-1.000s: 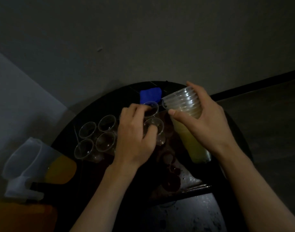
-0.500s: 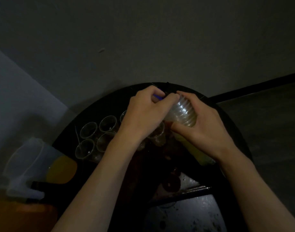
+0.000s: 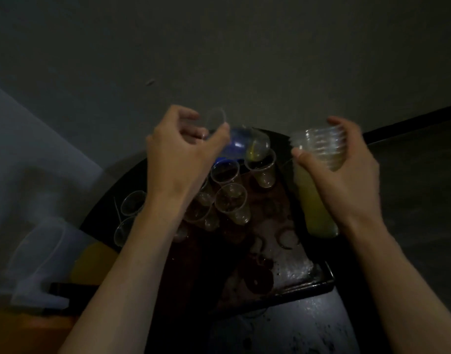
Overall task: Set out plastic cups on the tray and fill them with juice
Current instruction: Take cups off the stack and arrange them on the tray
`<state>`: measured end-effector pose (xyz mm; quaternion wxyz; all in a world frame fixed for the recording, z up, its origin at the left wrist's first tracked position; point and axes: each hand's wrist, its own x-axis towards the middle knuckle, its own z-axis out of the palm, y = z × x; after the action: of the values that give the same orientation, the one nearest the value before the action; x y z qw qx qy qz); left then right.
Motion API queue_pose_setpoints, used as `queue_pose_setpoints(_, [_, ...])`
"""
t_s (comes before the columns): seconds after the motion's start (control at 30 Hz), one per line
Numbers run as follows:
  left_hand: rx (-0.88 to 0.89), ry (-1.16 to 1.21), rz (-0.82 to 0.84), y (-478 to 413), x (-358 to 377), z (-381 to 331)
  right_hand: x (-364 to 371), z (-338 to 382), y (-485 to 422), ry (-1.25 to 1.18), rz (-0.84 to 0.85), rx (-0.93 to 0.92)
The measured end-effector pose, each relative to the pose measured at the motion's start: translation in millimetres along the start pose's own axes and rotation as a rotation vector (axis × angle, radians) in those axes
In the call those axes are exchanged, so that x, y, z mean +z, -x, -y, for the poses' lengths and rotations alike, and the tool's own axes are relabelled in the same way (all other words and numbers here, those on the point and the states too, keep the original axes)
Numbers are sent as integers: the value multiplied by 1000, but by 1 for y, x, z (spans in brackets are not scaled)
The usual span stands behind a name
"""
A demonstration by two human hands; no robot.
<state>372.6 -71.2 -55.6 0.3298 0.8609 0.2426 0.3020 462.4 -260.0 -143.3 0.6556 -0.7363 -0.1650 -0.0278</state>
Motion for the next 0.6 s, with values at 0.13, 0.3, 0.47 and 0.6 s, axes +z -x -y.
queue_pose_setpoints(0.13, [78, -128, 139, 19, 24, 12, -4, 4, 0, -44, -130, -30])
queue_pose_setpoints(0.3, [171, -259, 235, 35, 58, 33, -6, 5, -1, -63, -147, -36])
queue_pose_setpoints(0.47, [219, -393, 349, 35, 83, 48, -5, 4, -1, -47, -138, -13])
queue_pose_setpoints(0.6, [249, -422, 420, 31, 89, 55, -5, 4, -2, -74, -152, -2])
